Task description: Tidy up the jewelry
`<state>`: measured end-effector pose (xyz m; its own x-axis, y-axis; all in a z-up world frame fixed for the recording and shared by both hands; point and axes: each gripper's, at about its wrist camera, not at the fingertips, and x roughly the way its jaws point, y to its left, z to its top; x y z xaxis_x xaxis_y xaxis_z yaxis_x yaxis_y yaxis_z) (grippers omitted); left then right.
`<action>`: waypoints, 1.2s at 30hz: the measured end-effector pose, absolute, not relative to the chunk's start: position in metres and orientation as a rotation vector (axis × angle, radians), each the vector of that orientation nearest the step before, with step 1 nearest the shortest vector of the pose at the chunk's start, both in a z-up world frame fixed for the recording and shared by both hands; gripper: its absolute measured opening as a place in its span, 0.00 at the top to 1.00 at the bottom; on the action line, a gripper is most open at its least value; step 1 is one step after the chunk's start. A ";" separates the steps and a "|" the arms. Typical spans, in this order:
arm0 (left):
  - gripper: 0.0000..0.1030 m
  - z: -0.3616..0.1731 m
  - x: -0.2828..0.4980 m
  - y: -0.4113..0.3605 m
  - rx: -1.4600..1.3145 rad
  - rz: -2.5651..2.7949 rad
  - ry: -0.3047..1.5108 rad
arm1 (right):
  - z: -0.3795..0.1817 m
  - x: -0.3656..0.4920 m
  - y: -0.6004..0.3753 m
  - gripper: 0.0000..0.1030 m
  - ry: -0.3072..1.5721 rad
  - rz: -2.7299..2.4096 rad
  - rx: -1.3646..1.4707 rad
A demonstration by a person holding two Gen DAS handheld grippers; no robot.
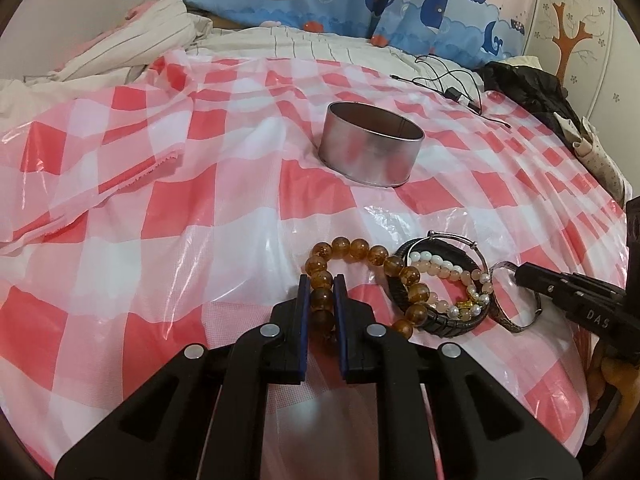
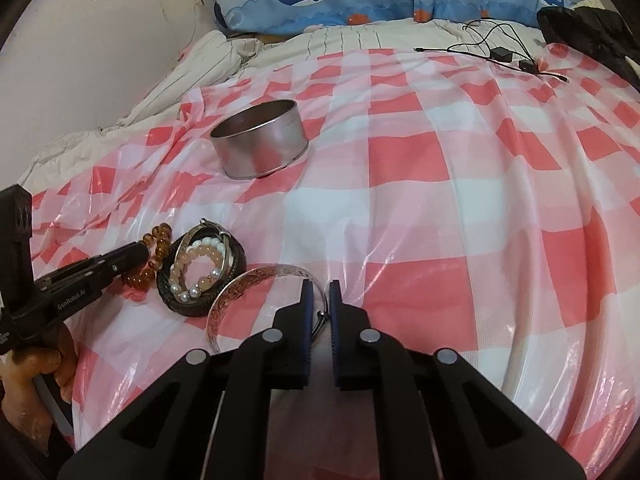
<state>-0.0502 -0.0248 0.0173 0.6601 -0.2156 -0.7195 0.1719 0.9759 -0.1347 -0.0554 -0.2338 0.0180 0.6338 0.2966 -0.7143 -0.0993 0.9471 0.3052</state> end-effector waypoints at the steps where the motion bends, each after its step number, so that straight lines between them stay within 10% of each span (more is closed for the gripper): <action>1: 0.90 0.018 -0.050 -0.025 -0.053 -0.218 0.818 | 0.018 -0.055 -0.236 0.92 0.852 0.234 0.271; 23: 0.90 0.031 -0.048 -0.020 -0.129 -0.256 0.795 | 0.043 -0.055 -0.242 0.98 0.794 0.278 0.382; 26: 0.90 0.025 -0.046 -0.016 -0.149 -0.248 0.820 | 0.041 -0.055 -0.233 0.47 0.809 0.191 0.236; 27: 0.90 0.024 -0.045 -0.016 -0.151 -0.245 0.823 | 0.037 -0.052 -0.224 0.45 0.835 0.177 0.173; 31: 0.90 0.019 -0.044 -0.017 -0.147 -0.245 0.835 | 0.017 -0.045 -0.207 0.65 0.911 0.166 0.043; 33: 0.90 0.019 -0.044 -0.017 -0.149 -0.251 0.834 | 0.018 -0.047 -0.209 0.90 0.908 0.181 0.051; 36: 0.90 0.023 -0.046 -0.018 -0.145 -0.267 0.819 | 0.023 -0.054 -0.223 0.94 0.875 0.224 0.159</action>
<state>-0.0465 -0.0182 0.0226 0.6520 -0.2900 -0.7005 0.1788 0.9567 -0.2296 -0.0538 -0.2228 0.0230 0.6198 0.2584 -0.7410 -0.1288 0.9649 0.2288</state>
